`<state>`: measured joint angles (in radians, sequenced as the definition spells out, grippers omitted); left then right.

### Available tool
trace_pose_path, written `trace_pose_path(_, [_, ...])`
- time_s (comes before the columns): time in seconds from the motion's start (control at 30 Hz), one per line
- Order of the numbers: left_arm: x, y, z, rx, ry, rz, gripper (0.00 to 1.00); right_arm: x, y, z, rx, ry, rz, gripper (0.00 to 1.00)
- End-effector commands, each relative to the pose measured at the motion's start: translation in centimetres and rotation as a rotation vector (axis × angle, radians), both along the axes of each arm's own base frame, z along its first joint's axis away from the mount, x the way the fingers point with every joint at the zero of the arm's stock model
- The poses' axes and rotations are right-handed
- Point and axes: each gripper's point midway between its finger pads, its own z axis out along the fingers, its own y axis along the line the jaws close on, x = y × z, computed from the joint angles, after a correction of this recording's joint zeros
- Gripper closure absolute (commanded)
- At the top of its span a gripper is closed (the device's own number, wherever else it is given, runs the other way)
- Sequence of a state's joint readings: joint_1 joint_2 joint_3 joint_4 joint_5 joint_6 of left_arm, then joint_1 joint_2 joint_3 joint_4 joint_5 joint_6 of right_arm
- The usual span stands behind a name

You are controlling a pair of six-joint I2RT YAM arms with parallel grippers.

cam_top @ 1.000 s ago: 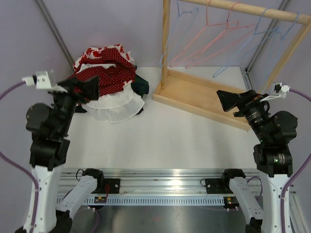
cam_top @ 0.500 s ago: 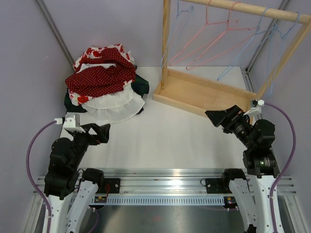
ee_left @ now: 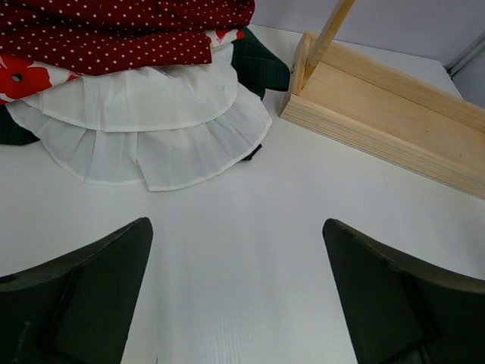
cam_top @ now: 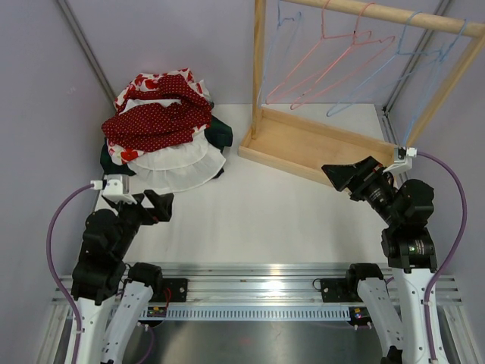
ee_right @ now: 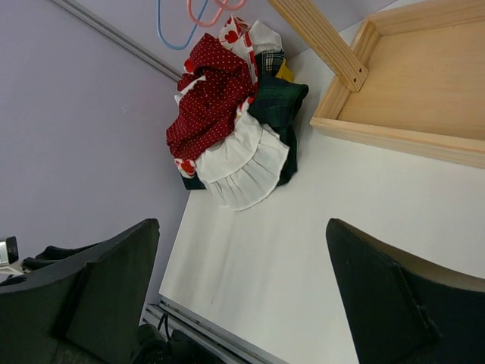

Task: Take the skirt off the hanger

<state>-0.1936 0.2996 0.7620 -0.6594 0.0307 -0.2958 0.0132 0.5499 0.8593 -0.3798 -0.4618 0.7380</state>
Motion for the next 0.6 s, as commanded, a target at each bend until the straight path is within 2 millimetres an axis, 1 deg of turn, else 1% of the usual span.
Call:
trace_pose_path(0.0, [0.6, 0.1, 0.3, 0.011, -0.005, 0.011, 0.01, 0.0, 0.0, 1.4, -0.009, -0.078, 0.002, 0.0])
trace_pose_path(0.07, [0.8, 0.3, 0.0, 0.013, 0.014, 0.023, 0.01, 0.0, 0.0, 1.4, -0.017, -0.073, 0.0, 0.01])
trace_pose_path(0.1, [1.0, 0.7, -0.1, 0.018, 0.027, 0.051, 0.01, 0.0, -0.2, 1.6, -0.032, -0.079, -0.009, 0.0])
trace_pose_path(0.17, [1.3, 2.2, -0.6, 0.024, 0.067, 0.144, 0.01, 0.0, -0.4, 1.4, -0.047, -0.071, -0.019, 0.01])
trace_pose_path(0.2, [1.6, 2.9, -0.4, 0.032, 0.086, 0.189, 0.01, 0.0, -0.6, 1.5, -0.066, -0.078, -0.028, 0.01])
trace_pose_path(0.23, [1.6, 4.4, -0.9, 0.054, 0.117, 0.276, 0.01, -0.1, -0.7, 2.0, -0.074, -0.092, -0.032, 0.01])
trace_pose_path(0.3, [2.0, 5.2, -0.9, 0.068, 0.138, 0.329, 0.01, -0.3, -1.0, 2.1, -0.101, -0.101, -0.047, 0.0])
trace_pose_path(0.33, [2.5, 5.5, -0.9, 0.089, 0.153, 0.348, 0.01, -0.5, -1.0, 2.6, -0.108, -0.114, -0.049, 0.01])
trace_pose_path(0.4, [3.3, 6.0, -0.7, 0.158, 0.149, 0.348, 0.01, -0.8, -1.2, 2.7, -0.142, -0.132, -0.058, 0.01])
trace_pose_path(0.43, [4.3, 6.3, -0.5, 0.221, 0.122, 0.345, 0.01, -1.0, -1.2, 2.9, -0.15, -0.137, -0.06, 0.01])
trace_pose_path(0.47, [4.8, 6.5, -0.2, 0.244, 0.099, 0.347, 0.01, -1.2, -1.4, 3.1, -0.165, -0.153, -0.072, 0.01])
trace_pose_path(0.5, [5.5, 6.0, 0.0, 0.254, 0.069, 0.321, 0.01, -1.5, -1.3, 3.3, -0.168, -0.162, -0.063, 0.01])
trace_pose_path(0.53, [6.7, 5.7, -0.2, 0.308, 0.001, 0.284, 0.01, -1.7, -1.1, 3.3, -0.168, -0.164, -0.059, 0.0])
trace_pose_path(0.57, [7.3, 5.4, -0.3, 0.337, -0.038, 0.259, 0.01, -2.0, -1.1, 3.5, -0.161, -0.172, -0.057, 0.0])
